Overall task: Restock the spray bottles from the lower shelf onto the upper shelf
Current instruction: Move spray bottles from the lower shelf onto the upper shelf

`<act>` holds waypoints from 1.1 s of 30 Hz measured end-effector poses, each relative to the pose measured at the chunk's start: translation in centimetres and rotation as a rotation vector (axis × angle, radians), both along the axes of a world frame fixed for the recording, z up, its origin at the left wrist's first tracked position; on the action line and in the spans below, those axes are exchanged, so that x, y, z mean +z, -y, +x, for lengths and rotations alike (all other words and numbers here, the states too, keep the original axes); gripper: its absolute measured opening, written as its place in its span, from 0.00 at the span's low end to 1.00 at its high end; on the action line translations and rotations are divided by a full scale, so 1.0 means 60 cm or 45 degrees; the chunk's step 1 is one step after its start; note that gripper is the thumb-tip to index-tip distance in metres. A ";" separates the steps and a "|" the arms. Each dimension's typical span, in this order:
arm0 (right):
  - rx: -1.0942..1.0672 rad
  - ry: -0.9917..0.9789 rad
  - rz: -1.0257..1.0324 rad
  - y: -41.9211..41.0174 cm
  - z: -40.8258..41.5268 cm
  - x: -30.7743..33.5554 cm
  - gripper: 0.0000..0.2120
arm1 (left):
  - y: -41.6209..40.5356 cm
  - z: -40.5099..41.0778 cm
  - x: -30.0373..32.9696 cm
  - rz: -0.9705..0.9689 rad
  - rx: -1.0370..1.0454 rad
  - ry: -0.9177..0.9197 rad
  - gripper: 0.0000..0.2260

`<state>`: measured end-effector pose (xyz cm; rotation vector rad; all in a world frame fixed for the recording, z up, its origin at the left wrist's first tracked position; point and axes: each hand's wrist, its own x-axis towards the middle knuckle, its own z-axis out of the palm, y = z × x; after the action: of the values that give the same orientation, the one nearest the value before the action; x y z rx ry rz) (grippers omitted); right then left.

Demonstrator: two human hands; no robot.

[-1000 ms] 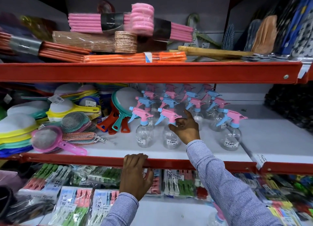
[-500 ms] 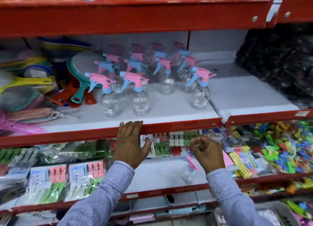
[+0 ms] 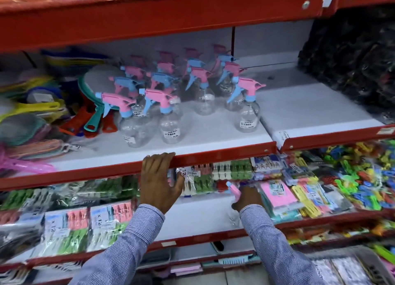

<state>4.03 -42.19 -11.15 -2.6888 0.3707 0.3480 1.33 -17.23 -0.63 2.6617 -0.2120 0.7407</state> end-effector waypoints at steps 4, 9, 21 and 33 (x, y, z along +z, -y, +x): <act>0.062 0.048 0.100 -0.009 -0.021 0.109 0.25 | -0.003 -0.001 0.002 0.010 -0.014 0.003 0.24; 0.223 0.259 0.196 -0.006 -0.080 0.289 0.16 | -0.005 0.002 0.000 0.008 -0.012 -0.012 0.24; 0.081 0.871 0.512 -0.067 0.075 0.460 0.20 | -0.006 -0.004 0.010 0.018 -0.012 -0.017 0.25; -0.001 1.081 0.693 -0.110 0.152 0.374 0.25 | -0.005 -0.005 0.009 -0.033 -0.004 0.000 0.23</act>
<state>13.15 -35.60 11.32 -2.0503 0.0057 -0.6049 1.01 -16.90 -0.11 2.6367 -0.2052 0.7373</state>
